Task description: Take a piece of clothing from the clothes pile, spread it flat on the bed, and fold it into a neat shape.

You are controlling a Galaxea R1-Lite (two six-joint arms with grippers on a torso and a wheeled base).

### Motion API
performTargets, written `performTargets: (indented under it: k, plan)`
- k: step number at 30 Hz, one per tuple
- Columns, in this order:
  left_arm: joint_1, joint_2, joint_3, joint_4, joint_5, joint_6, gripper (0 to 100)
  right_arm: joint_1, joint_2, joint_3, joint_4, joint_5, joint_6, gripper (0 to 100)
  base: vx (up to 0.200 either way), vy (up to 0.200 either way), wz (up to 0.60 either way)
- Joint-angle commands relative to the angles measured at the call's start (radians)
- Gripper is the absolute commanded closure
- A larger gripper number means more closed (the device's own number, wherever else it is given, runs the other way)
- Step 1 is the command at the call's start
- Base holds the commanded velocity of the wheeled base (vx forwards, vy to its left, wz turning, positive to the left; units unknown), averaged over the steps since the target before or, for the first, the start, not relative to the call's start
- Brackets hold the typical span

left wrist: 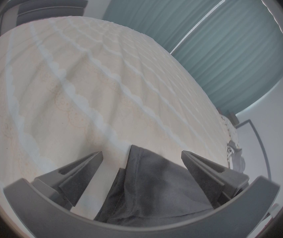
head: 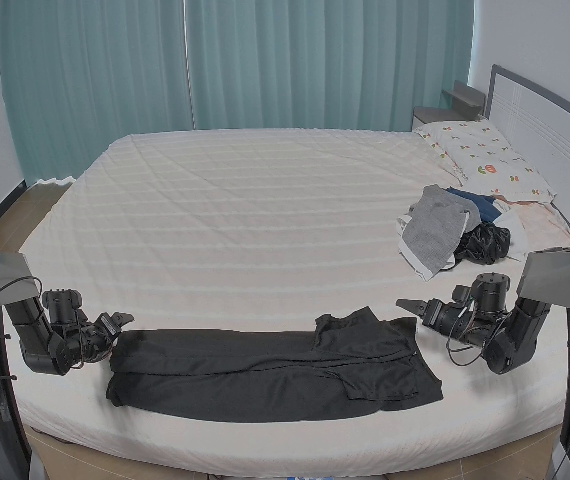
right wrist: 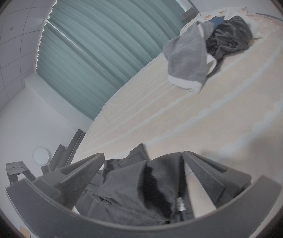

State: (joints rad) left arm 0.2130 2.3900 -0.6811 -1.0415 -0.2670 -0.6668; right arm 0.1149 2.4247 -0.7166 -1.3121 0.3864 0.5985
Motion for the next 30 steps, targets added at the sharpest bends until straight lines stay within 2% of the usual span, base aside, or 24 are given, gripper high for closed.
performTargets:
  k: [1,10,14,17,18,26,30]
  plan:
    - [0.005,-0.014,-0.017,-0.008,-0.001,-0.054,0,0.086,0.022,-0.119,0.143,0.002,-0.003,0,0.000,0.000,0.00]
    - [0.000,-0.011,-0.006,-0.011,0.000,-0.045,0,0.103,0.030,-0.164,0.272,0.011,-0.022,0,0.000,0.000,0.00]
    - [0.000,-0.006,-0.003,-0.032,0.002,-0.043,0,0.109,0.042,-0.167,0.298,0.011,-0.078,0,0.000,0.000,0.00]
    - [0.000,-0.005,-0.002,-0.043,0.002,-0.040,0,0.109,0.047,-0.169,0.304,0.011,-0.091,0,0.000,0.000,0.00]
    - [0.000,-0.005,-0.002,-0.045,0.002,-0.040,0,0.109,0.048,-0.169,0.304,0.011,-0.091,100,0.000,0.000,0.00]
    - [-0.001,-0.005,-0.002,-0.045,0.002,-0.040,0,0.100,0.037,-0.159,0.290,0.009,-0.086,100,0.000,0.000,0.00]
    - [0.000,-0.005,-0.002,-0.045,0.002,-0.040,0,0.092,0.002,-0.107,0.235,0.012,-0.086,100,0.000,0.000,0.00]
